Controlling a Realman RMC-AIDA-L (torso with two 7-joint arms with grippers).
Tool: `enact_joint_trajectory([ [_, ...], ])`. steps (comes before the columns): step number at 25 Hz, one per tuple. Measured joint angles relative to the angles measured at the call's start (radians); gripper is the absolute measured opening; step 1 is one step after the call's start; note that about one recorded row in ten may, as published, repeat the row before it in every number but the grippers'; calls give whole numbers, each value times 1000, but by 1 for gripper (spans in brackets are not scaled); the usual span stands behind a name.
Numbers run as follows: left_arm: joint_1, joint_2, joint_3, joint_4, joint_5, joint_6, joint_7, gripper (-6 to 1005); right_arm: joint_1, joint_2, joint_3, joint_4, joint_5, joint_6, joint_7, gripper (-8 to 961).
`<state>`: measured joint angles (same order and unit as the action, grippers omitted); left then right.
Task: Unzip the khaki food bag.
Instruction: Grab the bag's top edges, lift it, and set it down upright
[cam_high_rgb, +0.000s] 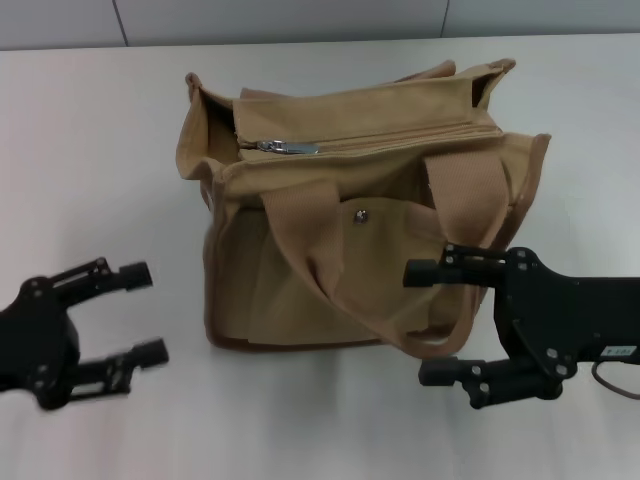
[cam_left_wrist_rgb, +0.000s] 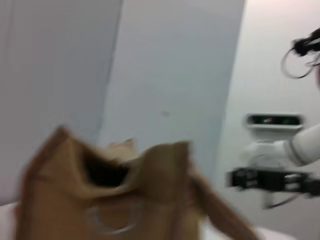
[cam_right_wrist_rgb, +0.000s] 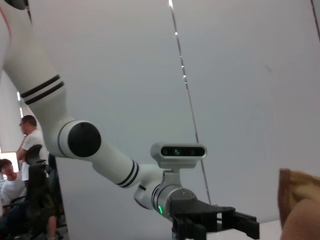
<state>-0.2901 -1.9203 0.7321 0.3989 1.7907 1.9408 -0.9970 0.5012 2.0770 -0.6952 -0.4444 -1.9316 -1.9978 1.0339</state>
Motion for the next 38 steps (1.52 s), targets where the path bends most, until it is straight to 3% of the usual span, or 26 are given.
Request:
enact_joint_trajectory([
  [5, 0, -45, -59, -1, -6, -165, 9, 846, -1, 0, 1, 2, 4, 20, 4, 840],
  [6, -4, -64, -76, -1, -7, -212, 15, 846, 0, 0, 1, 4, 5, 31, 5, 840],
  [10, -16, -88, -88, 0, -8, -234, 34, 840, 2, 1, 2, 4, 8, 44, 6, 839],
  [13, -38, -130, -109, 0, -8, -233, 73, 832, 3, 3, 10, 17, 16, 57, 6, 839],
  [18, -62, -136, -97, -2, 13, -221, 74, 652, 4, 3, 16, 27, 22, 66, 6, 839],
  [20, -64, -129, -91, -2, 21, -218, 61, 483, 3, 3, 16, 27, 22, 69, 6, 839],
  [21, -63, -112, -91, -2, 23, -208, 28, 398, 3, 3, 16, 27, 23, 74, 6, 839],
  [22, -63, -112, -91, -2, 23, -208, 28, 386, 3, 3, 16, 27, 23, 74, 6, 839],
  [23, -58, -91, -95, -4, 23, -179, -20, 375, 3, 3, 16, 27, 23, 78, 6, 839],
  [26, -46, -79, -106, -9, 19, -120, -40, 340, 3, 3, 16, 28, 23, 84, 2, 839],
  [31, -50, -100, -113, -6, 16, -125, -41, 282, 16, 3, 16, 39, 23, 93, 1, 840],
  [35, -62, -119, -108, -8, 18, -138, -42, 475, 22, 3, 15, 45, 23, 101, 1, 840],
  [36, -66, -136, -109, -3, 17, -155, -37, 523, 23, 3, 15, 46, 23, 104, 1, 840],
  [38, -68, -141, -110, -2, 16, -164, -31, 542, 23, 3, 15, 50, 23, 107, 1, 840],
])
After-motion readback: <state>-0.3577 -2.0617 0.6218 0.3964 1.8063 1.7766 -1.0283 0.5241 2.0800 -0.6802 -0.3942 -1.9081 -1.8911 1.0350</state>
